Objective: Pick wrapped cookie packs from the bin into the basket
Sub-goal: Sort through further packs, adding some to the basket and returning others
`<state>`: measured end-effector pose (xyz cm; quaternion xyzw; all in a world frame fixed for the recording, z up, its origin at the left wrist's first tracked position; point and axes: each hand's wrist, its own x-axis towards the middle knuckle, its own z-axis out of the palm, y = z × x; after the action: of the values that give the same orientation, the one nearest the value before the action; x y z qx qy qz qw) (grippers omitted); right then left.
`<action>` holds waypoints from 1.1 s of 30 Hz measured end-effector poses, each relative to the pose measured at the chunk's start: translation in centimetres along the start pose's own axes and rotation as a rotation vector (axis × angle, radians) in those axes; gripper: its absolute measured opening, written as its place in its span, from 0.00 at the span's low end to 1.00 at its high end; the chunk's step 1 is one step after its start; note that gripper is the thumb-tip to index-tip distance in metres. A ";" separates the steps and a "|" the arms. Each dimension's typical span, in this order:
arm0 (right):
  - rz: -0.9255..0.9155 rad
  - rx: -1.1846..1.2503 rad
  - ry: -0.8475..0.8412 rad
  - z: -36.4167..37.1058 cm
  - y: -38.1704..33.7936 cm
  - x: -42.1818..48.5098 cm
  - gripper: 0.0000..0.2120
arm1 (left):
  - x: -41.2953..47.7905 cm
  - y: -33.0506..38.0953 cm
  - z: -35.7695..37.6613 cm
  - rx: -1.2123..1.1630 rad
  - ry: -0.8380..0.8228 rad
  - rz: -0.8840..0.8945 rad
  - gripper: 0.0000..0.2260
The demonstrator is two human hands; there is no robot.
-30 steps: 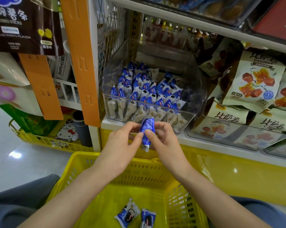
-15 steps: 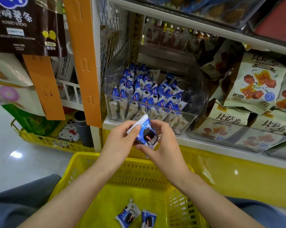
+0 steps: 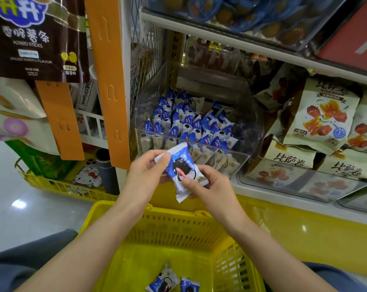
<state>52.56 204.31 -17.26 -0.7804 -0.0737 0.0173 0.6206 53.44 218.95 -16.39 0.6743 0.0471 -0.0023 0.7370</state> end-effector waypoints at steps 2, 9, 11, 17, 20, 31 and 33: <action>0.022 0.026 0.020 -0.1 0.1 0.0 0.07 | -0.2 0.3 0.3 -0.037 -0.056 -0.026 0.09; -0.067 0.007 0.050 -0.5 -0.7 0.1 0.07 | 0.1 1.2 0.1 0.218 -0.078 0.177 0.12; -0.113 0.001 0.097 -0.8 -1.3 0.1 0.08 | 0.4 1.6 -0.1 0.338 -0.041 0.309 0.12; -0.192 -0.157 0.373 -3.4 -4.5 3.3 0.11 | 2.9 3.6 -2.0 0.863 -0.015 0.658 0.17; -0.197 -0.301 0.492 -4.7 -6.0 7.9 0.15 | 4.4 3.4 -2.7 1.092 -0.059 0.657 0.16; 0.091 -0.890 0.451 -6.3 -4.7 23.4 0.19 | 5.9 2.0 -3.1 1.230 -0.039 0.774 0.17; 0.146 -0.883 0.409 -6.1 -4.3 24.7 0.20 | 6.0 1.8 -3.0 1.208 -0.008 0.792 0.17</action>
<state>77.27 202.72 -10.13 -0.9595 0.1043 -0.1258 0.2296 59.32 222.42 -15.27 0.9303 -0.2130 0.2371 0.1813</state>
